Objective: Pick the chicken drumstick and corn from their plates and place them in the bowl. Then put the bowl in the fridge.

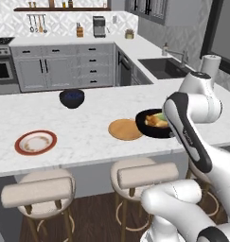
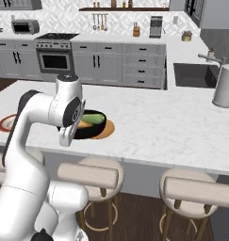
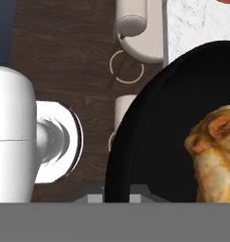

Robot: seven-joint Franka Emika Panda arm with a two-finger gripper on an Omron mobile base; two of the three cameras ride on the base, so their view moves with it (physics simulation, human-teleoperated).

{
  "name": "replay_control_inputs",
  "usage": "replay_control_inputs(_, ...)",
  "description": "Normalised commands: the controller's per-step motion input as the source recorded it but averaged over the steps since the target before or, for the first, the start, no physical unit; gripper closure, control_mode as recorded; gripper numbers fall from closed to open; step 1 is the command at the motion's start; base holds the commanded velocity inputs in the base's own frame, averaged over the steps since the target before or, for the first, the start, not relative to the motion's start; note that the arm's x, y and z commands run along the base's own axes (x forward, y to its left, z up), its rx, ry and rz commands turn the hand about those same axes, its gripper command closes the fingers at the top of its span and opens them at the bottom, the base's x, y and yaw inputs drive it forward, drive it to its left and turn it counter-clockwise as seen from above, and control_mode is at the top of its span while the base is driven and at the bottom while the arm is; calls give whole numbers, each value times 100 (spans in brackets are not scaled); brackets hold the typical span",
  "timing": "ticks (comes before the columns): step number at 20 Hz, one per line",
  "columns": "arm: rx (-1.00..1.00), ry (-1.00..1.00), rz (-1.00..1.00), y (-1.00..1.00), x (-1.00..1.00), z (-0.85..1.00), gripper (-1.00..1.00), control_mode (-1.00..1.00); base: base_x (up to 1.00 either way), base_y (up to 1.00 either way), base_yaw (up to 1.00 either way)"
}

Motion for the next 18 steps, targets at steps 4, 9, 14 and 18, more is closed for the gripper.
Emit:
replay_control_inputs(4, 0, 0, 0, 0, 0, 0, 100, 100, -100, 0, 1)
replay_control_inputs(9, 0, 0, 0, 0, 0, 0, 100, 100, -68, 13, 35)
replay_control_inputs(14, 0, 0, 0, 0, 0, 0, 100, 100, -7, 14, 94)
replay_control_inputs(18, 0, 0, 0, 0, 0, 0, 100, 100, 8, 41, 84)
